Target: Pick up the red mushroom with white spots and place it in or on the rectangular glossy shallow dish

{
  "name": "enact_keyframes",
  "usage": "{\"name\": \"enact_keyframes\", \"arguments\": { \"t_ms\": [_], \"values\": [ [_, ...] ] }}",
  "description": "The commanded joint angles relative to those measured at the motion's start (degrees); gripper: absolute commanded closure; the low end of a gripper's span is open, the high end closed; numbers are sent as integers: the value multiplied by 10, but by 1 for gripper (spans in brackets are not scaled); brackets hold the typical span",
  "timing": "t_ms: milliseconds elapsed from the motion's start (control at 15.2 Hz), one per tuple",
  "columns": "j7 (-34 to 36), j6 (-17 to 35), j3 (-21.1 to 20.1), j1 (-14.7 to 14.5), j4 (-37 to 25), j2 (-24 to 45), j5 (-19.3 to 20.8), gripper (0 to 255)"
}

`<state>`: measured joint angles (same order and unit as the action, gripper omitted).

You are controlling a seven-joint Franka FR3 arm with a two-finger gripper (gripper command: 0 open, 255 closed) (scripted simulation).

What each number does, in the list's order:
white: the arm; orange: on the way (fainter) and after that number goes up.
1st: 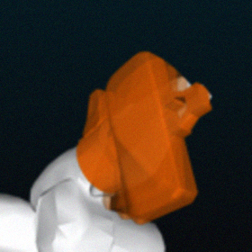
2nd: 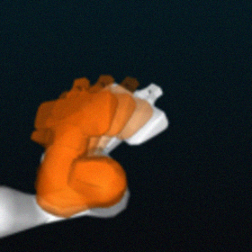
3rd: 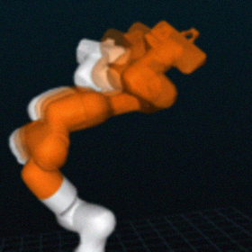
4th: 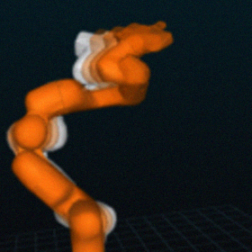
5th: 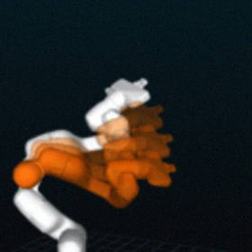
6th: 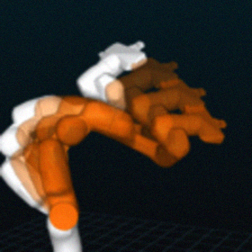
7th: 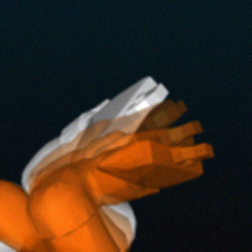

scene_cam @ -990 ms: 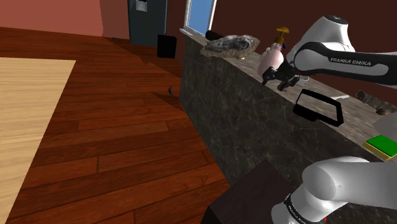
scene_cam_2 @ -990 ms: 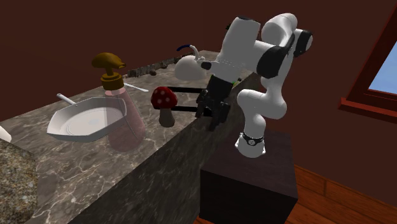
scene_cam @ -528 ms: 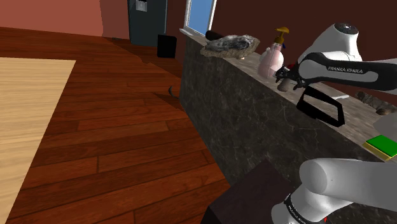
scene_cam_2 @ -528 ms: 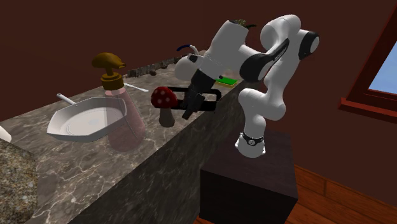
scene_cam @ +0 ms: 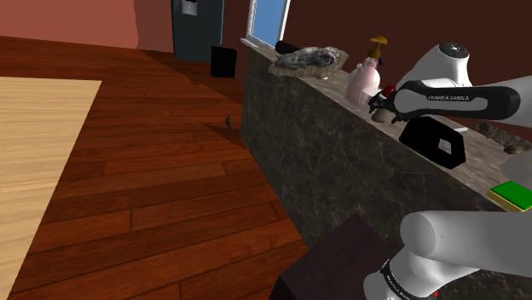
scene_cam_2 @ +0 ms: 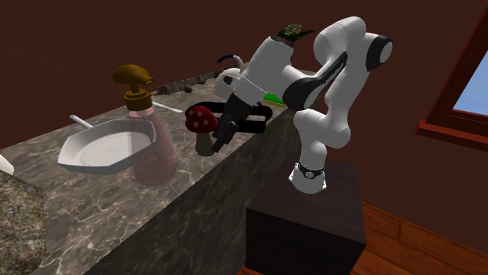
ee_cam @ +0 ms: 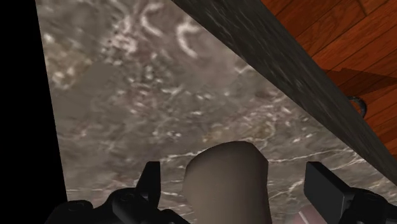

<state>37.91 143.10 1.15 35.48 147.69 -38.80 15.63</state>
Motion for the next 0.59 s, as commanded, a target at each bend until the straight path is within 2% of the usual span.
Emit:
{"name": "enact_keyframes", "arguments": {
  "t_ms": [0,462,528],
  "values": [
    [3,12,-1,2,3,9,2,0],
    [3,12,-1,2,3,9,2,0],
    [3,12,-1,2,3,9,2,255]
  ]
}}
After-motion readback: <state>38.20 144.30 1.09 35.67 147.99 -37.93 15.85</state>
